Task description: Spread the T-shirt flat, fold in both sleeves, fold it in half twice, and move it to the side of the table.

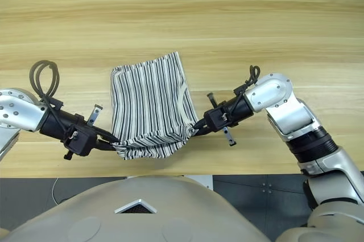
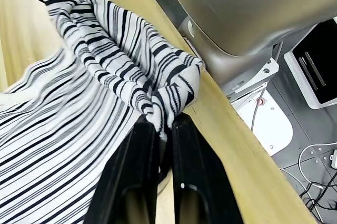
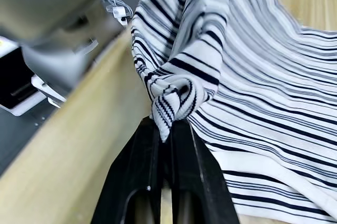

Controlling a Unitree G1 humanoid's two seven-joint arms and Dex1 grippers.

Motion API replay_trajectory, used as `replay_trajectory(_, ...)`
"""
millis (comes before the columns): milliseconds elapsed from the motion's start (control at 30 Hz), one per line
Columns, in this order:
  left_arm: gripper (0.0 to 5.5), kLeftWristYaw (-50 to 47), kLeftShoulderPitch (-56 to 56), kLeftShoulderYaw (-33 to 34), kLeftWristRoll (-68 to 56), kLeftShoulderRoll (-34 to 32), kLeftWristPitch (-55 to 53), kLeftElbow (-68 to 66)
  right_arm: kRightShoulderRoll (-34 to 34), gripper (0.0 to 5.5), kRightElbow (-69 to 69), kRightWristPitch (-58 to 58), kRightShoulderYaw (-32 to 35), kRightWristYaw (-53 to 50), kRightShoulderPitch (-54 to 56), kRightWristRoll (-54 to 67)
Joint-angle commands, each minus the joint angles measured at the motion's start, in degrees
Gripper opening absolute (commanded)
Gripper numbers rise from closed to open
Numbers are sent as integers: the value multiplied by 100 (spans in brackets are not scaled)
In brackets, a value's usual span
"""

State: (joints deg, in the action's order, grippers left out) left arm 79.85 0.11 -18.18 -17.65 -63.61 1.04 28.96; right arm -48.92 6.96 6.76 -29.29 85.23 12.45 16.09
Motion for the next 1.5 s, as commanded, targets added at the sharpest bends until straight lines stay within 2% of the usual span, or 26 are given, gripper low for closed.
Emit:
replay_trajectory(33, 19, 60, 92, 214, -24, -99, -5, 57, 42, 10, 179, -122, 279, -12, 49, 108)
replay_trajectory(233, 19, 116, -606, 357, -50, 301, -49, -967, 611, 10, -551, -11, 553, -110, 757, -45)
replay_trajectory(633, 19, 446, -1906, 411, -12, 1153, 11, -3365, 1671, 10, -3002, 666, 697, -99, 2024, -495)
replay_trajectory(1067, 19, 391, -3051, 409, 654, 2029, 703, -6135, 2820, 10, -6051, 2055, 965, -965, 3403, -1371)
replay_trajectory(1100, 55, 381, -3134, 386, 702, 2117, 563, -6345, 2892, 40, -6229, 2090, 974, -1059, 3460, -1439)
replay_trajectory(1200, 99, 253, -3366, 386, 874, 2303, 304, -6898, 2999, 89, -6636, 2289, 983, -1352, 3570, -1673)
replay_trajectory(1367, 177, -80, -3737, 516, 1273, 2306, 658, -7937, 3030, 180, -7231, 2475, 1107, -1919, 3804, -2000)
replay_trajectory(1500, 227, -883, -4197, 718, 1625, 2242, 912, -9162, 2972, 183, -7565, 2586, 1111, -2435, 3925, -2334)
